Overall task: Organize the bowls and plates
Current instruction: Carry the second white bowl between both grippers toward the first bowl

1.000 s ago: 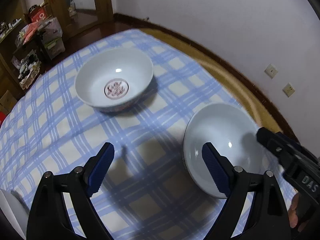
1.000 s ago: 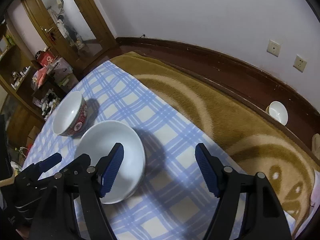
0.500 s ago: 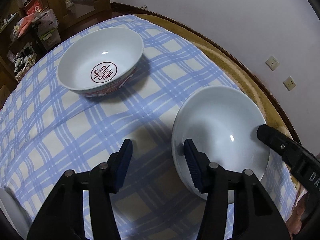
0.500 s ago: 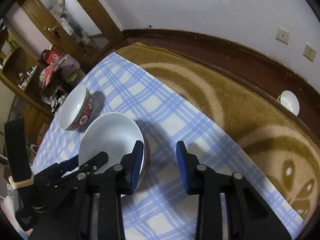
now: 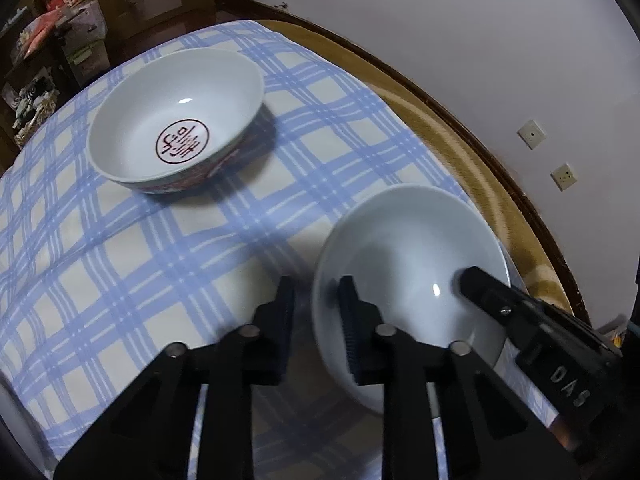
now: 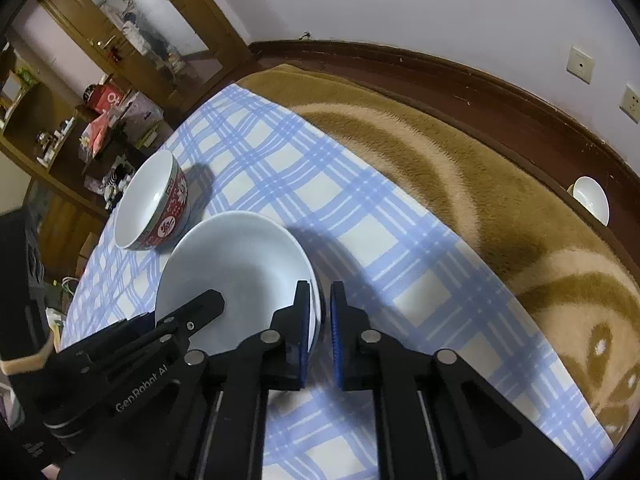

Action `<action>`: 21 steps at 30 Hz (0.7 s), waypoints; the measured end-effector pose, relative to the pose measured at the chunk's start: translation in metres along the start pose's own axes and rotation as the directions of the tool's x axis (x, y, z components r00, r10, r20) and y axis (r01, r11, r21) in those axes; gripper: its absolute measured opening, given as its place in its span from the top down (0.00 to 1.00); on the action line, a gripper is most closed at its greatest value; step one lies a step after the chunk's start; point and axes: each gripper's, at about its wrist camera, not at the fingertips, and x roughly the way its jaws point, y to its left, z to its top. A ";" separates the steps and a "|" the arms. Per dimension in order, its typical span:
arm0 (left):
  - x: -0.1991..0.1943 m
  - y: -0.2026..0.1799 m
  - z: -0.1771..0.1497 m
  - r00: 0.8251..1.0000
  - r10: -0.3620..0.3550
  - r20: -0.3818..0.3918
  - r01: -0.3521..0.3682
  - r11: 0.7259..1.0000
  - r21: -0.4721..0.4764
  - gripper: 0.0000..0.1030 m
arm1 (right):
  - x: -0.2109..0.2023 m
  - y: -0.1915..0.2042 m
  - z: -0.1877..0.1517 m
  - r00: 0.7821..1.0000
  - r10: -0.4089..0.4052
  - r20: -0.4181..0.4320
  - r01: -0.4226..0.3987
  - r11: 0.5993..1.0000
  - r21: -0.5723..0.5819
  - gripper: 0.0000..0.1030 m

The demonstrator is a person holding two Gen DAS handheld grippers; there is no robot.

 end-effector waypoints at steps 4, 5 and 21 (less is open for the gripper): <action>-0.002 -0.008 0.000 1.000 0.012 -0.010 -0.012 0.999 0.032 0.87 | 0.008 0.005 -0.004 0.998 -0.045 -0.041 0.045 0.999 -0.007 0.90; -0.003 -0.011 -0.002 1.000 0.023 -0.001 -0.023 0.998 0.065 0.87 | 0.008 0.006 -0.006 0.997 -0.062 -0.036 0.062 0.998 -0.007 0.90; -0.057 0.030 -0.023 0.999 0.012 0.042 -0.011 1.000 -0.013 0.88 | -0.024 0.051 -0.018 1.000 0.016 0.021 -0.014 0.995 -0.101 0.91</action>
